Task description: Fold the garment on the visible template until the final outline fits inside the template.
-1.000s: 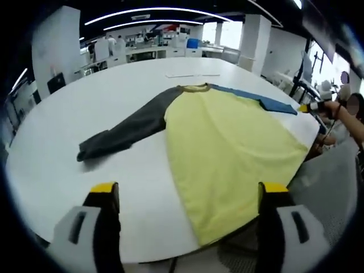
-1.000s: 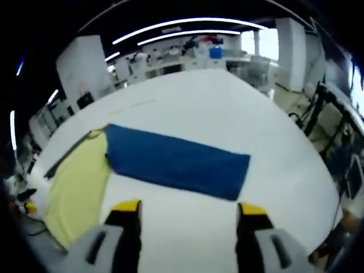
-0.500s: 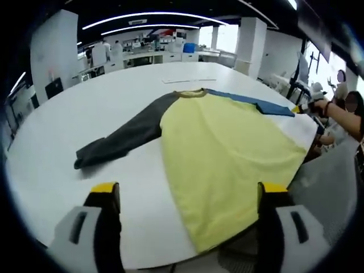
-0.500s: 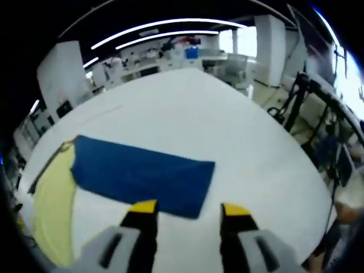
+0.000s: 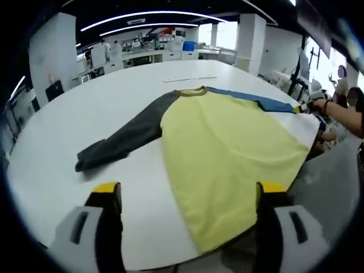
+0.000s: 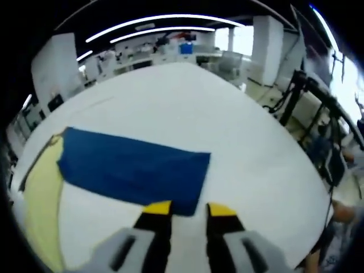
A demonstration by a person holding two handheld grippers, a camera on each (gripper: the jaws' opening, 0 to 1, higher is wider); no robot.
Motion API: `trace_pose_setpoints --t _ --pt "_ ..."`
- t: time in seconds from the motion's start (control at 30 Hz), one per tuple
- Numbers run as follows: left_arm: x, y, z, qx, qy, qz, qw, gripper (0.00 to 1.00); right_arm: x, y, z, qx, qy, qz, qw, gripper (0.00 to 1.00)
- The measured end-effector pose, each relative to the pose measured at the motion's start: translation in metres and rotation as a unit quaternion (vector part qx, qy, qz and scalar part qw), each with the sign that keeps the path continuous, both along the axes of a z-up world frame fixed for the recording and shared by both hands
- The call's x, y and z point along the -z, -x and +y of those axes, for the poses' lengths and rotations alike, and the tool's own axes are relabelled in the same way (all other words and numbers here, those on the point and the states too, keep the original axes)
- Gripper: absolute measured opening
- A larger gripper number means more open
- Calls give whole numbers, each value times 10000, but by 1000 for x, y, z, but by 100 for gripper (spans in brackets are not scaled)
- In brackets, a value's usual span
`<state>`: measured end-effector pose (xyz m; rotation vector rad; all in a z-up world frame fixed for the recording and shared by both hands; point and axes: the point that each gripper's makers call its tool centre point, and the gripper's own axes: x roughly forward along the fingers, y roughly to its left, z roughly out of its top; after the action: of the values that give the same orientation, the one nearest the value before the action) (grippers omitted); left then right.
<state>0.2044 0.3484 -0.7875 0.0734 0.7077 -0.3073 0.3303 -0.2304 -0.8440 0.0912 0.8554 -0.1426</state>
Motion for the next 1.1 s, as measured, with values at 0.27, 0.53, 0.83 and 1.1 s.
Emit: trace_pose_setpoints --t 0.27,0.53,0.83,1.1 --pt "0 5 2 -40 21 14 10000 94 -2 0 0 419 -176 -31 9990 5" --pt "0 6 14 -149 -62 -19 9999 96 -1 -4 -2 491 -365 -93 9981 0" --pt "-1 5 13 -124 -8 -79 9999 97 -1 -4 -1 633 -828 -85 9945 0" --pt "0 4 13 -197 65 -94 9997 96 -15 -9 2 584 -905 -202 9940 0"
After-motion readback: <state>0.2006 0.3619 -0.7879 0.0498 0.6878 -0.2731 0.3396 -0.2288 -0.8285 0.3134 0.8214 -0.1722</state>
